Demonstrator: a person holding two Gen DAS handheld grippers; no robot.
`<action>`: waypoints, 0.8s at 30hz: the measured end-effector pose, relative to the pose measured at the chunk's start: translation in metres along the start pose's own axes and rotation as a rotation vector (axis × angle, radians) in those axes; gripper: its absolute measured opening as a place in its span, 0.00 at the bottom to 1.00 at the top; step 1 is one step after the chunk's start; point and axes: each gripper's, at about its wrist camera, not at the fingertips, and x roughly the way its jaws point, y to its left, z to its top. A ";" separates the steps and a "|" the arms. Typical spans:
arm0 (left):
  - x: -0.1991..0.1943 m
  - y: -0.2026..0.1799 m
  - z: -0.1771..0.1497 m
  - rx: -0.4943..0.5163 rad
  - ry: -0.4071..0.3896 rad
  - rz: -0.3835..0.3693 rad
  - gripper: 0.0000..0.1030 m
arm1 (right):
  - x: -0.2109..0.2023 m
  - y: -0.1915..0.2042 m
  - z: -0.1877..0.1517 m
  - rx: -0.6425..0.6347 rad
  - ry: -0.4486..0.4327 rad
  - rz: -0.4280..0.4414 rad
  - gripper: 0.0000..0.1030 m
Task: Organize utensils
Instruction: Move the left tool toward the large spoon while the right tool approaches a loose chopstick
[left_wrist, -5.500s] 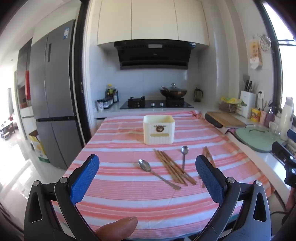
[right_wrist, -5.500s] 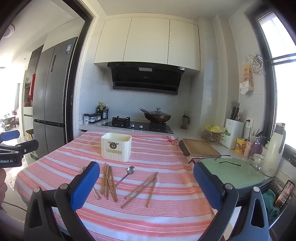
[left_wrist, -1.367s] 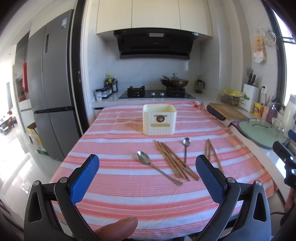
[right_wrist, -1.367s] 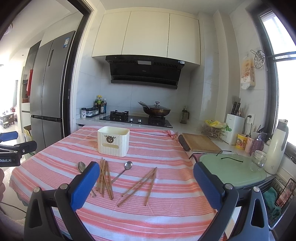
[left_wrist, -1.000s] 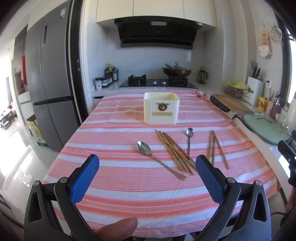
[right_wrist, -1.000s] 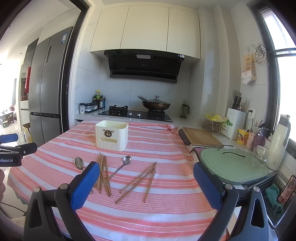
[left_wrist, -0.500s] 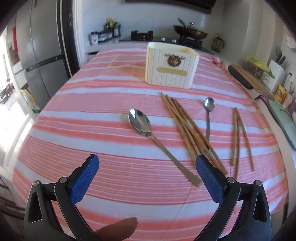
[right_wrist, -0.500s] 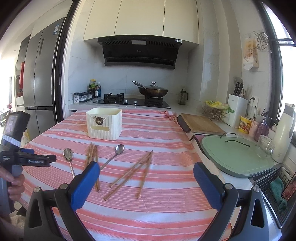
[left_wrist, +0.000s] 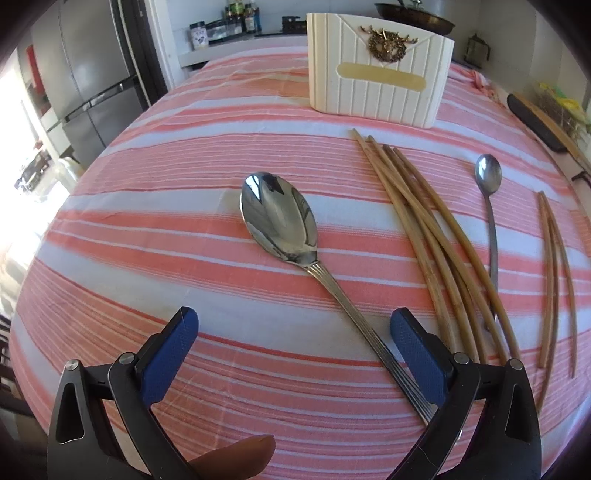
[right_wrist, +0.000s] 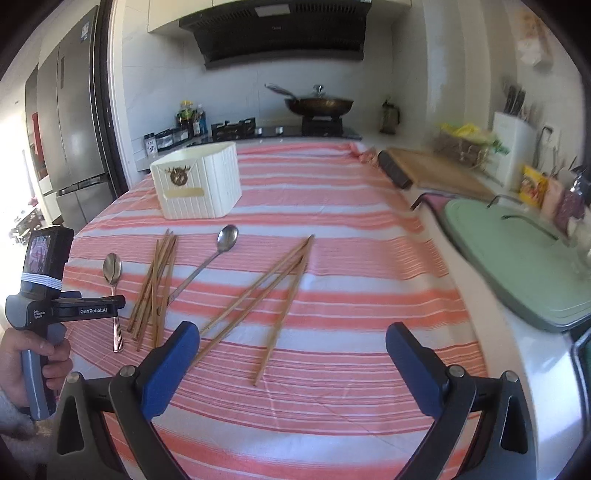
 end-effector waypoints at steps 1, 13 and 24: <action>0.000 -0.001 0.000 0.004 -0.001 -0.001 1.00 | 0.013 -0.001 0.002 0.004 0.029 0.015 1.00; -0.003 0.032 -0.006 0.050 0.023 -0.052 1.00 | 0.115 0.007 0.009 -0.071 0.231 -0.021 0.24; -0.002 0.062 -0.010 0.091 0.037 -0.077 1.00 | 0.095 -0.037 0.001 -0.007 0.234 -0.191 0.19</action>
